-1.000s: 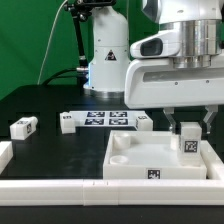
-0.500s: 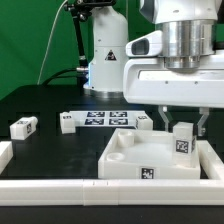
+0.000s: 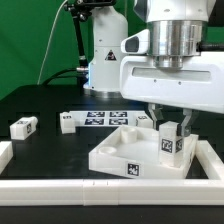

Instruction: Assemble one leg

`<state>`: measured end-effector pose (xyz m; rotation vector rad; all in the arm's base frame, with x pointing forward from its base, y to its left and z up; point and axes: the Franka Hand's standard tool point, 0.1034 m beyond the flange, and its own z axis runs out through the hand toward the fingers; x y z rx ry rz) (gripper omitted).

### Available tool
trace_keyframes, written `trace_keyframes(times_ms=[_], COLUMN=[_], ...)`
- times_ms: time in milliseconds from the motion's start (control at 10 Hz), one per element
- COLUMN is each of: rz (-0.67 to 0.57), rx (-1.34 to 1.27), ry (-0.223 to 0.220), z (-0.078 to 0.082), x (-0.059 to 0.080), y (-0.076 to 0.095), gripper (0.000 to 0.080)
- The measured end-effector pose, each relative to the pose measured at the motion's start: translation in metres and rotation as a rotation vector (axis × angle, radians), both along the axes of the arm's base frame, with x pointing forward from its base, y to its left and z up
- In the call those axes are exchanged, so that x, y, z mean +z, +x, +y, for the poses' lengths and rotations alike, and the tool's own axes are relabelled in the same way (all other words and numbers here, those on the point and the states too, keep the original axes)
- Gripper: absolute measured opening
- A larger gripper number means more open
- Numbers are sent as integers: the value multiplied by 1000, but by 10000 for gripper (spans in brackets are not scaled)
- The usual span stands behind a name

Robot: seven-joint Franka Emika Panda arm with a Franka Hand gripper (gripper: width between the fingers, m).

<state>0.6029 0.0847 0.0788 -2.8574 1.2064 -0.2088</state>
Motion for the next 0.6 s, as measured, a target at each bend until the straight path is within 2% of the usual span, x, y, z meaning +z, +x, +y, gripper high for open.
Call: trace_keyframes(times_ms=[100, 200, 300, 600], rz=[1, 1, 1, 2], rx=[1, 1, 1, 1], ry=[0, 0, 0, 0], z=[0, 0, 0, 0], x=[0, -1, -1, -1], y=[0, 0, 0, -1], gripper=[382, 561, 622, 648])
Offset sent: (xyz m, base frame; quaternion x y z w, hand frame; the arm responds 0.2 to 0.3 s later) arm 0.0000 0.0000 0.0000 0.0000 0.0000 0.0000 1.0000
